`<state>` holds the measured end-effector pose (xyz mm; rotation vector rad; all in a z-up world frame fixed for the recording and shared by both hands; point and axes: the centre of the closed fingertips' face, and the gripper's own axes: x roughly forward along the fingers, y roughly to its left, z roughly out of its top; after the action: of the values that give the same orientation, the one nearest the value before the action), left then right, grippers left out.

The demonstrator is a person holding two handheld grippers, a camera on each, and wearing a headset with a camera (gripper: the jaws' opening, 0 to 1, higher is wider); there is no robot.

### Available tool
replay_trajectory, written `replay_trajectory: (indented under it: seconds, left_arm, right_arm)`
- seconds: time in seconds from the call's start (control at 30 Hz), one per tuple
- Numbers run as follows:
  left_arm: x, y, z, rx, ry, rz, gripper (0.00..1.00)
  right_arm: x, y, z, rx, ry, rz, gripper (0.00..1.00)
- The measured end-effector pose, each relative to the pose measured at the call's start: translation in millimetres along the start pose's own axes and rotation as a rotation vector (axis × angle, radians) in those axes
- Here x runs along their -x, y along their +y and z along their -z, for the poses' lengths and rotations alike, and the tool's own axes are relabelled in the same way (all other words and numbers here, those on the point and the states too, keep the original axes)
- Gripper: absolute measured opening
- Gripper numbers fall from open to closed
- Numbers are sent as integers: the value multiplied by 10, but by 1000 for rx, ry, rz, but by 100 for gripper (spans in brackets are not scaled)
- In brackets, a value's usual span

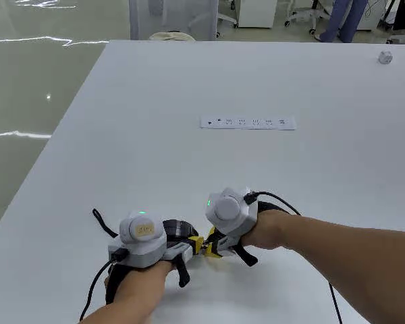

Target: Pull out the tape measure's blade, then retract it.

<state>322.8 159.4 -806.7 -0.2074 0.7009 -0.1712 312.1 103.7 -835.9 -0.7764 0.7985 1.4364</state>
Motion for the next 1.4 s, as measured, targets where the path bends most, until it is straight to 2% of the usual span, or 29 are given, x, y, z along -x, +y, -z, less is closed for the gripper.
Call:
replay_trajectory:
  seconds: [1.03,1.17,1.23,1.3,1.37,1.4]
  left_arm:
    - [4,7,-7,13,-4,7,60]
    - [8,8,-14,19,-7,8,60]
    - [4,15,-26,31,-11,10,60]
    - [2,22,-35,39,-14,21,61]
    - [6,3,-11,8,-1,44,61]
    - [25,16,35,-24,28,45,61]
  right_arm:
    - [-87,8,-99,53,-11,-37,14]
    - [-83,5,-103,3,-32,-41,16]
    - [-70,-6,-101,-48,-39,-25,22]
    - [-40,12,-84,-51,-44,-22,31]
    - [8,-4,-75,-35,-58,4,34]
    - [47,-29,-85,-46,-77,24,36]
